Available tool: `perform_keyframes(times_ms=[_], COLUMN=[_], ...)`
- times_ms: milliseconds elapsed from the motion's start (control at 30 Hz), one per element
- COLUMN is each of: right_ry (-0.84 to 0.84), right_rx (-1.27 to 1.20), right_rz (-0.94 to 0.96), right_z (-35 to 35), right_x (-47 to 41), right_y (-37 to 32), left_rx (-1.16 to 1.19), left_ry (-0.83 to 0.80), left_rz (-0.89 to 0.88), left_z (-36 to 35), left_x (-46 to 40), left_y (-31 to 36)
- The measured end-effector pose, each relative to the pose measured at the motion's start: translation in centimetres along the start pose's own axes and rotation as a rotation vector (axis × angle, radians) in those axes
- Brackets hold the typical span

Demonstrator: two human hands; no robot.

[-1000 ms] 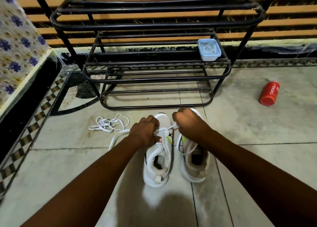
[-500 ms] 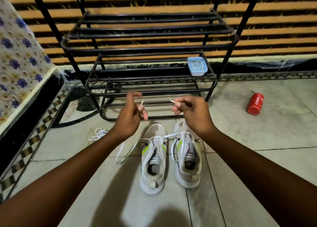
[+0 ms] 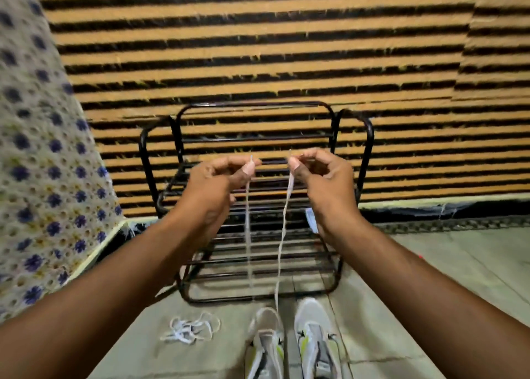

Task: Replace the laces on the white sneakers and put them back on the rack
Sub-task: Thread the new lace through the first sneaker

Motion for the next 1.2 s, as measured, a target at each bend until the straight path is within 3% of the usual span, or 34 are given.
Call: perform_keyframes(times_ms=[467, 1200], right_ry=[-0.002, 0.055], right_rx=[-0.109, -0.267], right_rz=[-0.077, -0.143], right_z=[-1.9, -3.6], right_x=[1.6, 1.5], right_y=[-2.9, -1.9], left_rx=[0.111, 0.172], left_ry=[0.109, 0.161], left_rz=[0.083, 0.005], left_z=[0.3, 1.5], left_x=[0.8, 0.9], left_y=[1.2, 1.5])
Point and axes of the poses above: each hand's wrist, its own x-axis away from the middle knuckle, its own z-axis out of the back of the hand, y = z × x, the point moved 8 cm from there along -x, towards the middle knuckle, and after that the axes turned 9 degrees about -y, right-handed, at the moved point
